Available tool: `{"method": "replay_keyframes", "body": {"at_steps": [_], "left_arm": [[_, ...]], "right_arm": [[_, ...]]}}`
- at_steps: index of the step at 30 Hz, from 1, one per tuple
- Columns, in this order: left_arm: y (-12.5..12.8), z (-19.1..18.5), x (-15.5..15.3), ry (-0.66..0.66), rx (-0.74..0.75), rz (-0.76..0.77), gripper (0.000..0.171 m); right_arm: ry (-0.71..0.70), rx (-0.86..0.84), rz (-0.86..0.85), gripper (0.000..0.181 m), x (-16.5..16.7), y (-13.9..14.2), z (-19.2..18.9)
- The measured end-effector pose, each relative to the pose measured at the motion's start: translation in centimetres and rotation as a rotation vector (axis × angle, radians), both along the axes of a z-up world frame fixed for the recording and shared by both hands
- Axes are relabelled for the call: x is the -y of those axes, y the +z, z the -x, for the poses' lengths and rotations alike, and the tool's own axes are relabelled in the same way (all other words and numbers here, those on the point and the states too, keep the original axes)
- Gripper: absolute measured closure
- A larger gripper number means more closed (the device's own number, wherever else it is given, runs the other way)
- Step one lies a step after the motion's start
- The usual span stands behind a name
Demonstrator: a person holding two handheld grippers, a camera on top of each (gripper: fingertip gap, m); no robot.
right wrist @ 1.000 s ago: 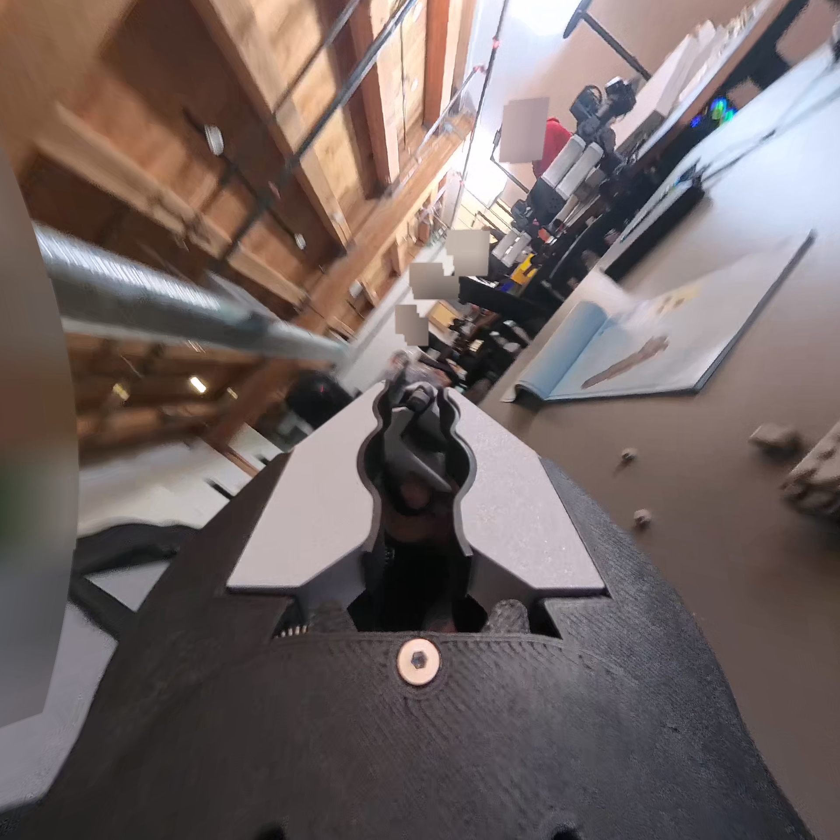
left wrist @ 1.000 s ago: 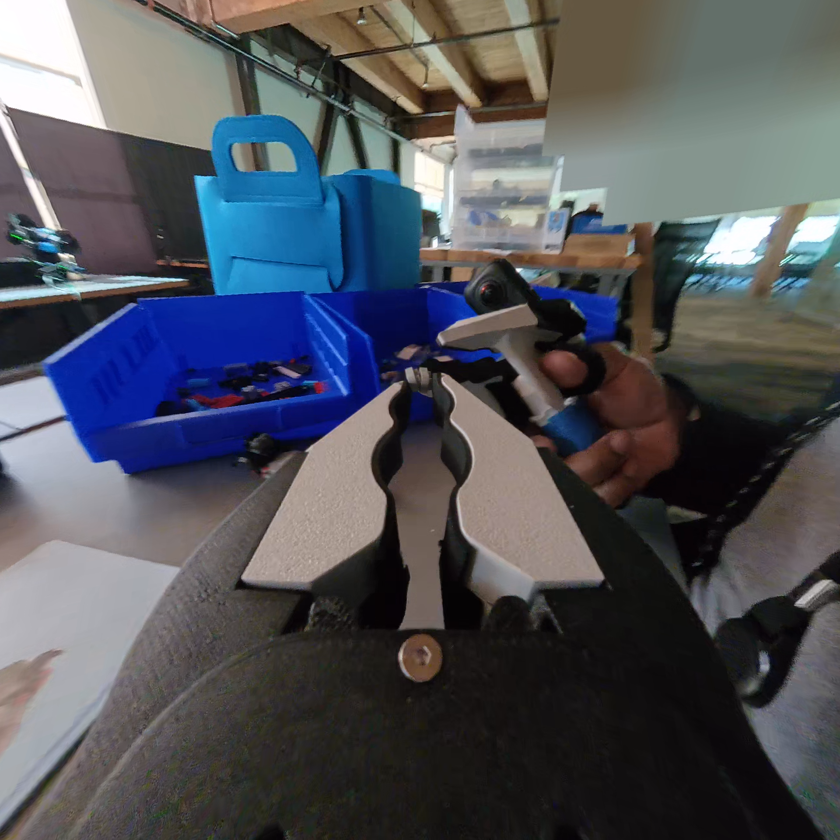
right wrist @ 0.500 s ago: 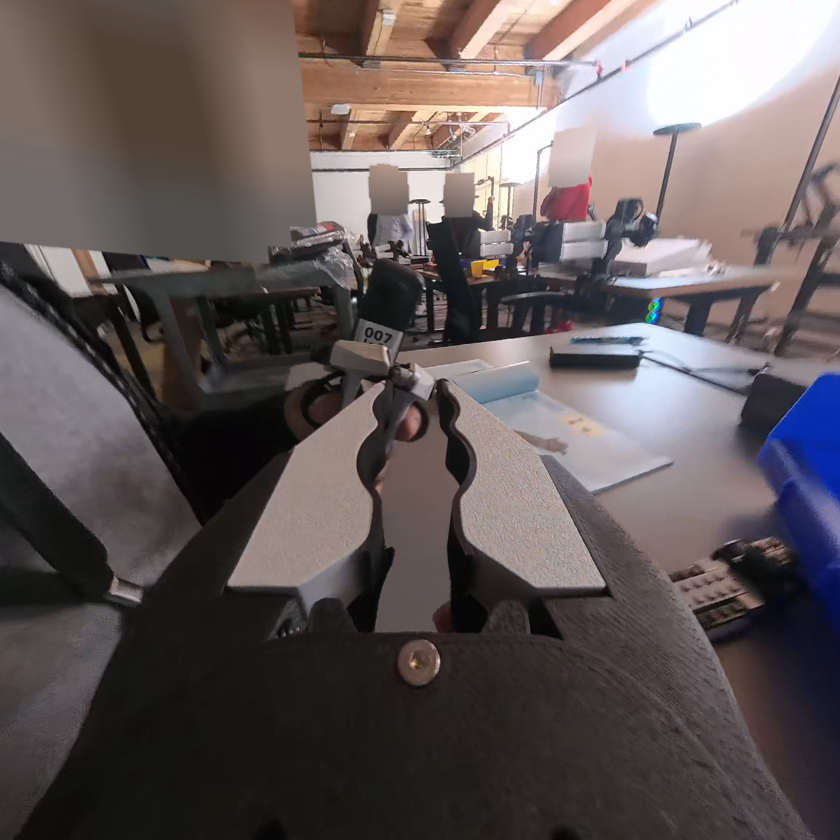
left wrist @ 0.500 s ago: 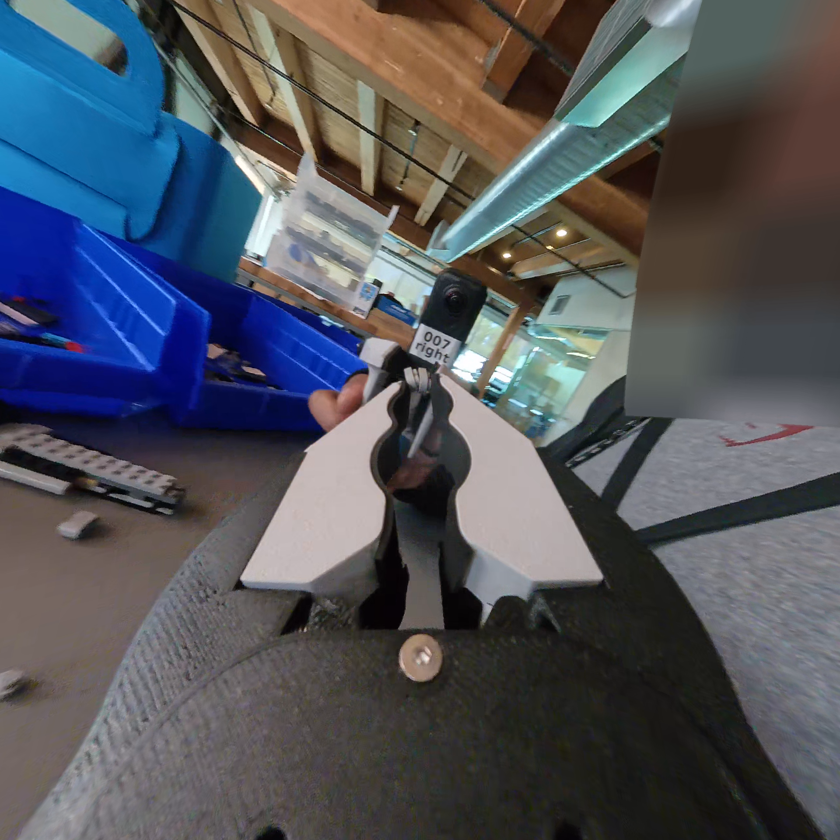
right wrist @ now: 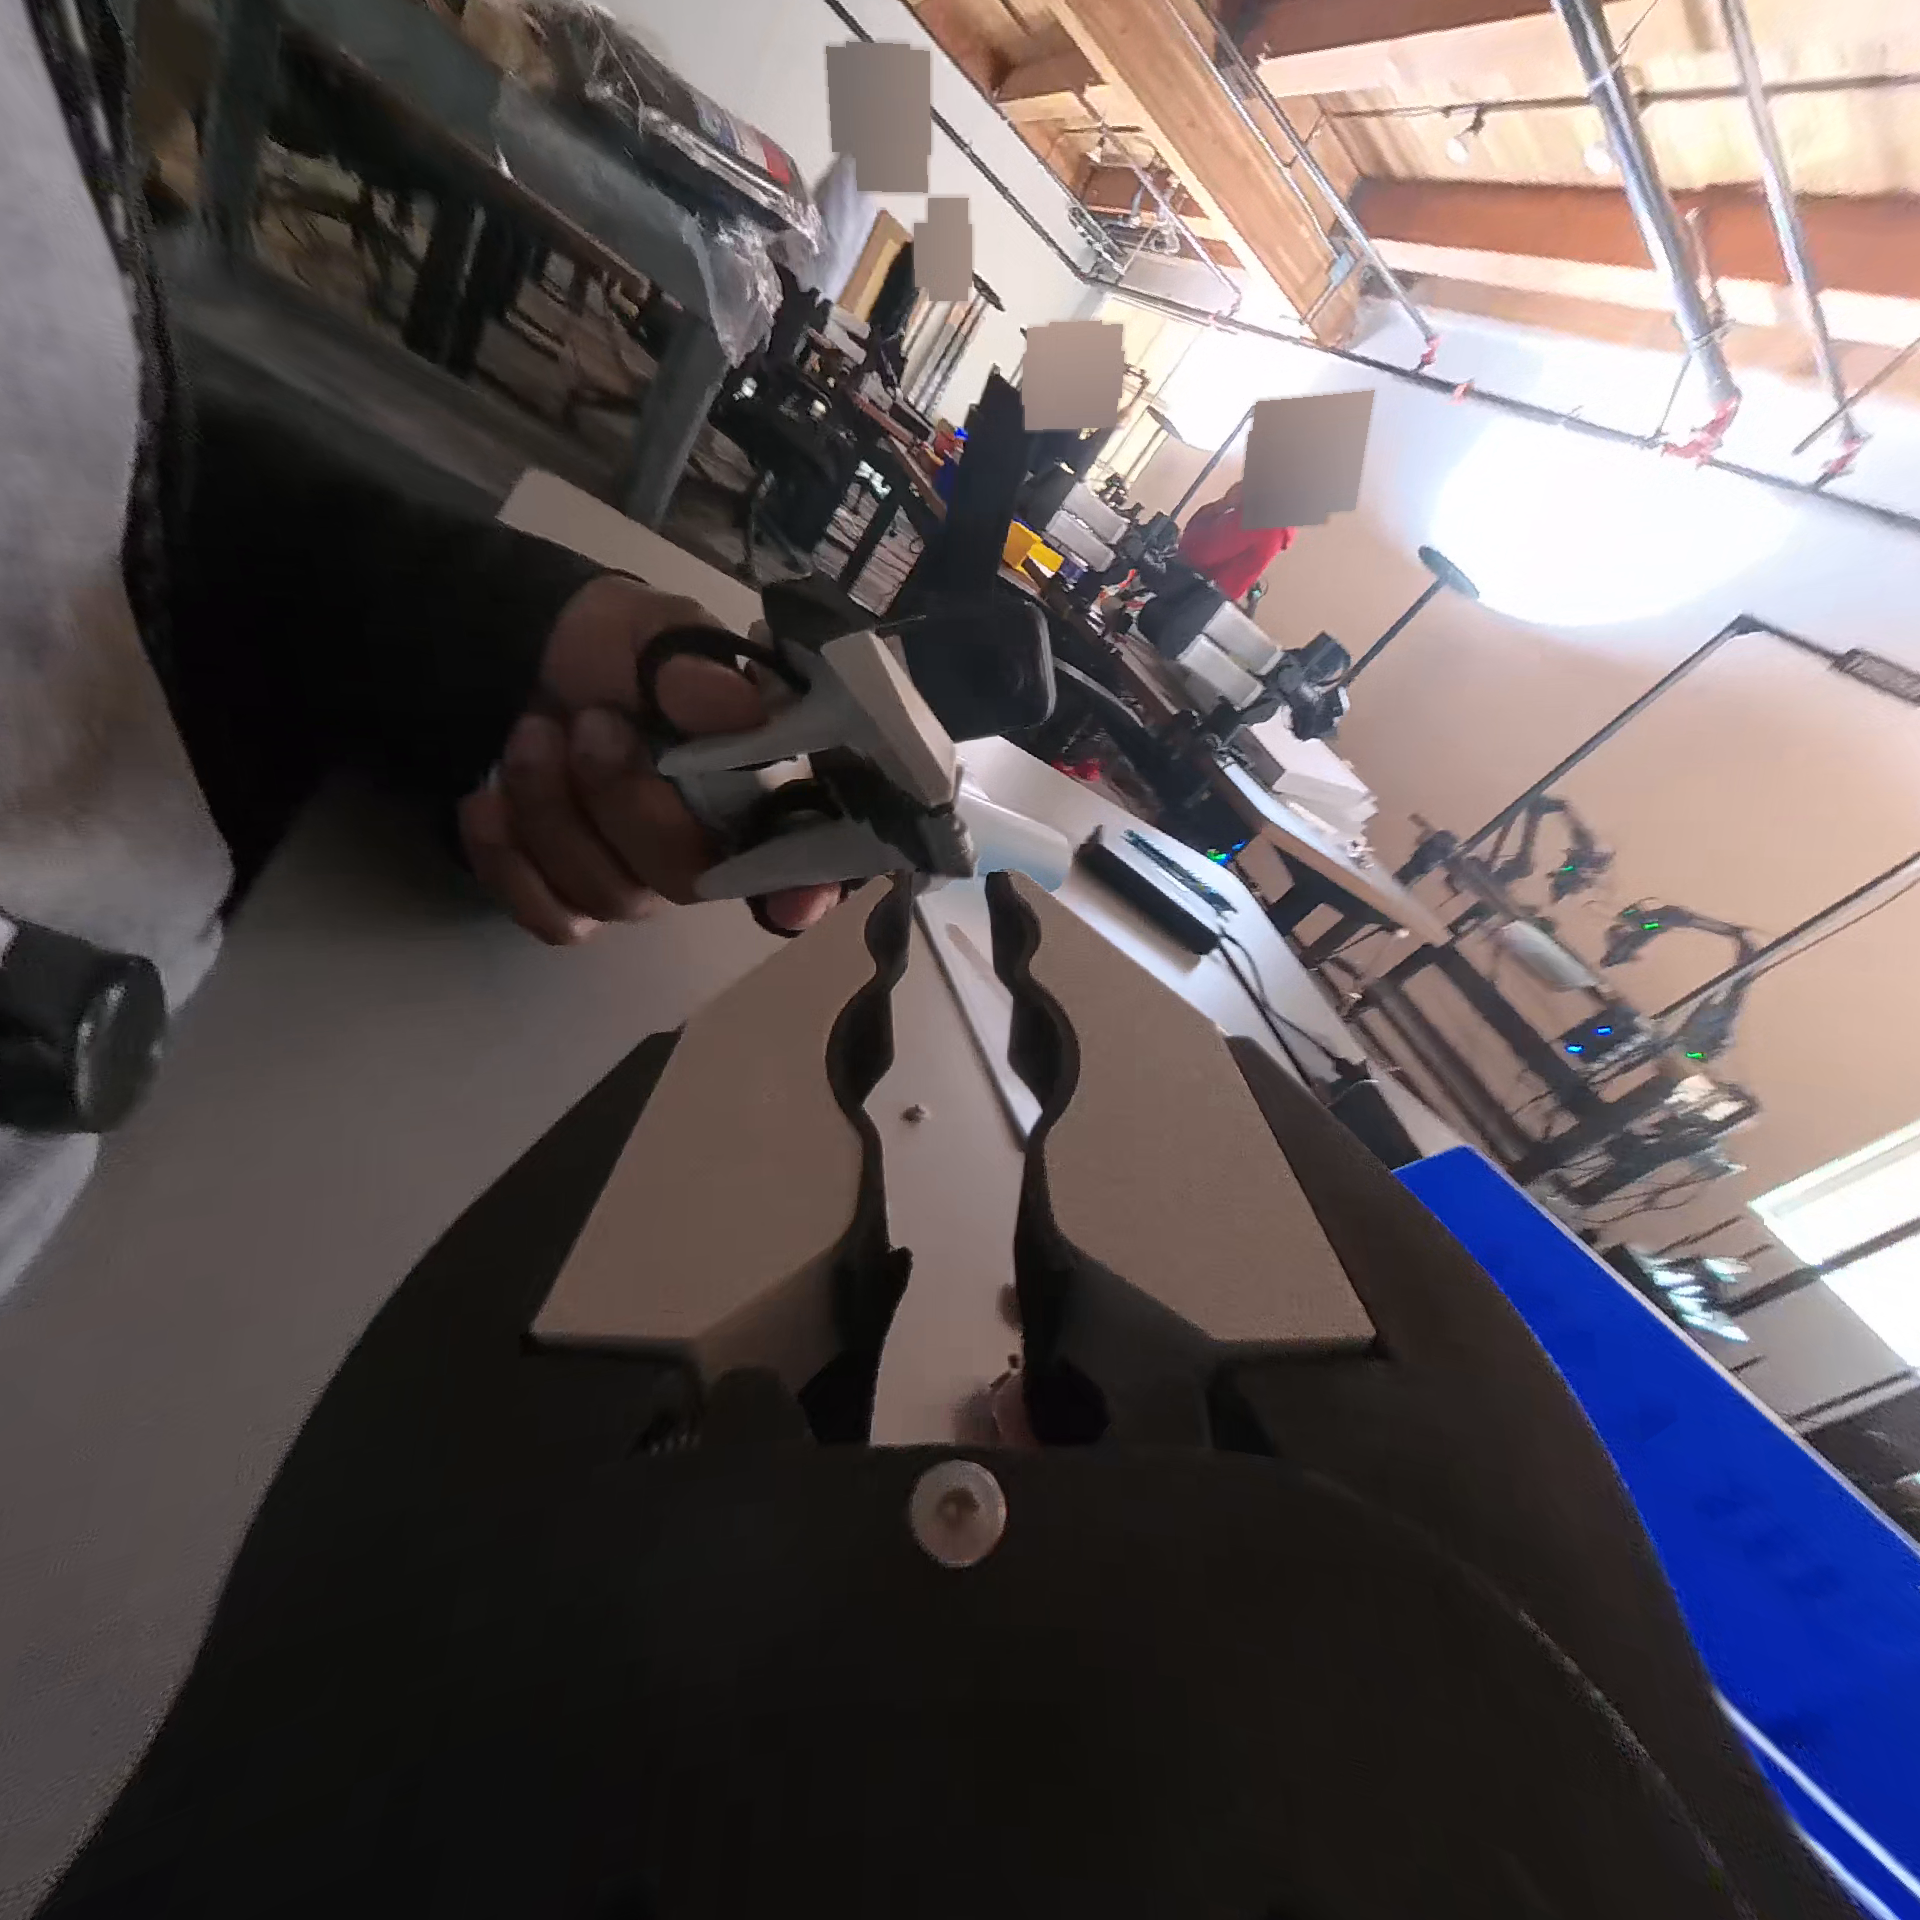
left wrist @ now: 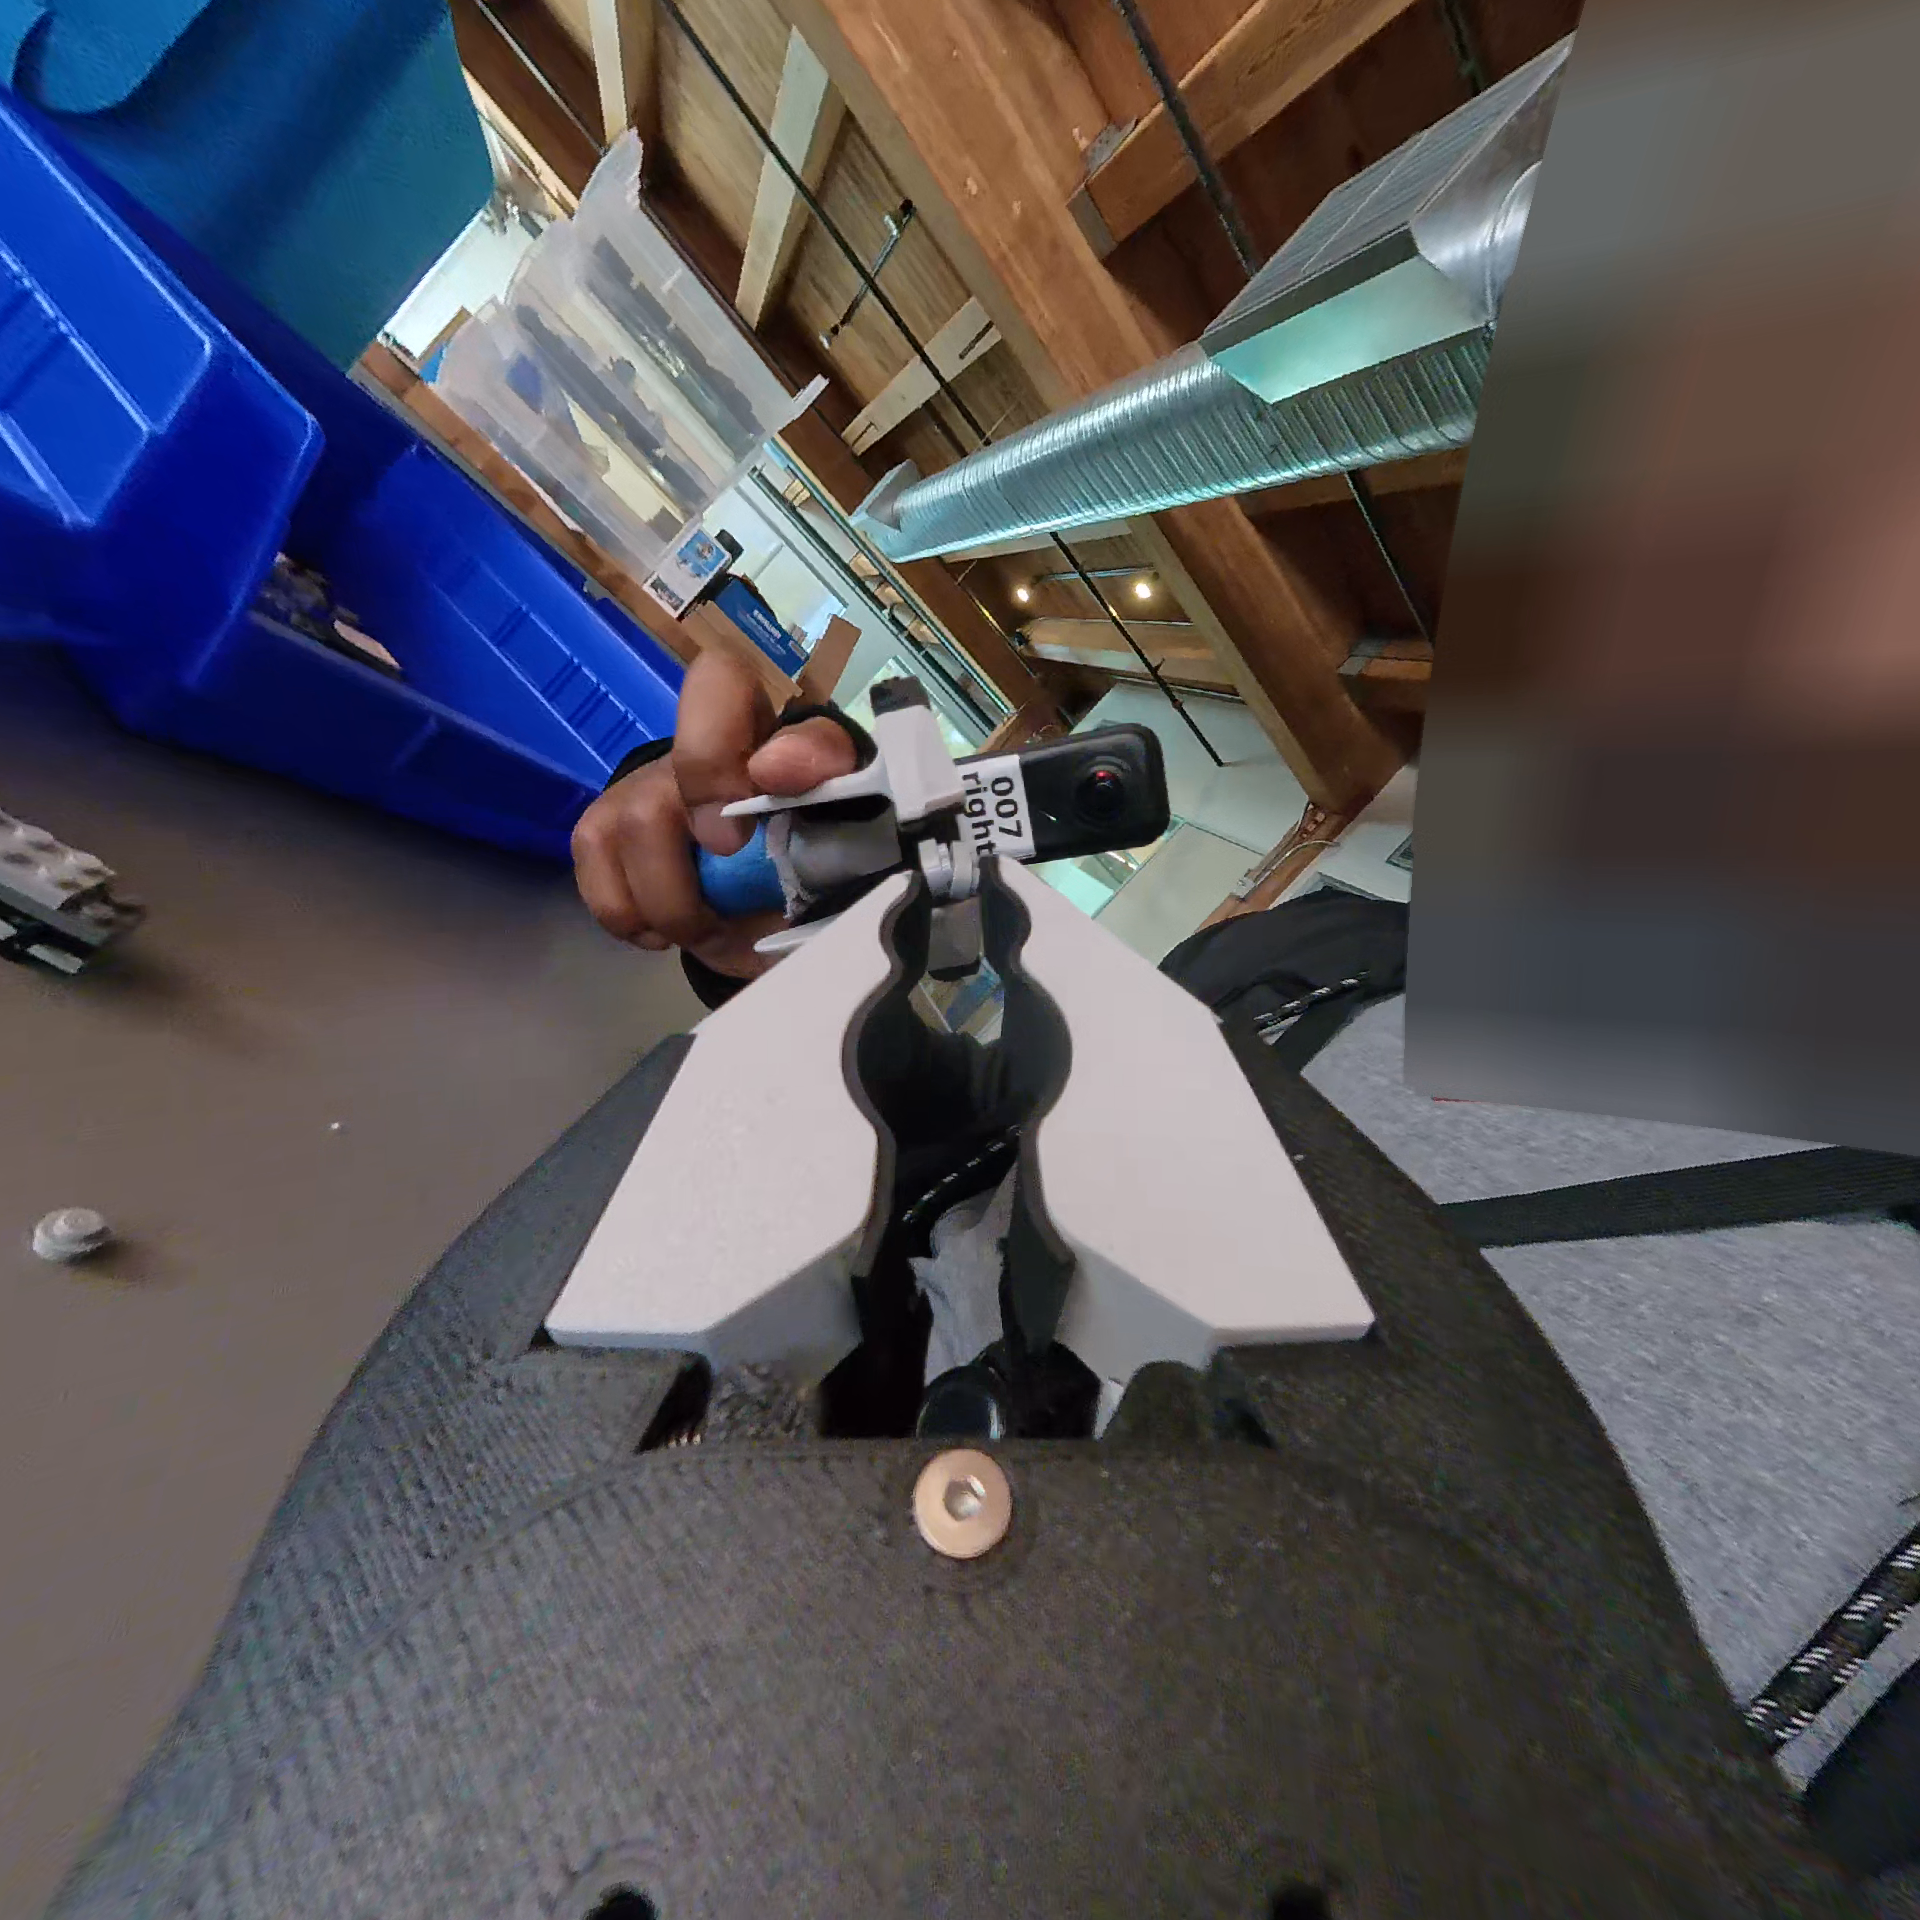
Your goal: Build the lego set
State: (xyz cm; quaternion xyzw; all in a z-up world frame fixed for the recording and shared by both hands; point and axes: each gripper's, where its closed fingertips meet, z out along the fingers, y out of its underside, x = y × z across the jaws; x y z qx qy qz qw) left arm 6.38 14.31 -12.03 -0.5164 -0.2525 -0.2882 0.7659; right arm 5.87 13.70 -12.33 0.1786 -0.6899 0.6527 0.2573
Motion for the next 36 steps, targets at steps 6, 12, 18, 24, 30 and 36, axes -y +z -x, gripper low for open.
{"method": "replay_keyframes", "body": {"at_steps": [6, 12, 18, 24, 30, 36], "left_arm": [[-0.5, -0.2, -0.3, -0.026, 0.014, 0.04, 0.162], [-0.8, -0.3, -0.5, -0.017, -0.005, 0.07, 0.162], [-0.6, -0.6, -0.4, 0.003, -0.073, 0.078, 0.161], [-0.2, -0.8, -0.4, 0.01, -0.128, 0.068, 0.161], [-0.7, -0.6, -0.6, 0.017, -0.15, 0.11, 0.162], [-2.7, 0.4, -0.6, 0.023, -0.07, 0.236, 0.162]], "right_arm": [[0.032, 0.002, 0.008, 0.166, -0.1, 0.1, -0.6], [0.051, 0.041, 0.009, 0.173, -0.1, 0.1, -0.9], [0.069, 0.073, 0.018, 0.173, 0.0, 0.3, -1.1], [0.076, 0.103, 0.036, 0.173, -0.2, 0.5, -1.1], [0.067, 0.151, 0.017, 0.173, 0.0, -0.1, -0.7], [0.034, 0.236, -0.069, 0.174, -0.2, -2.2, 0.2]]}}
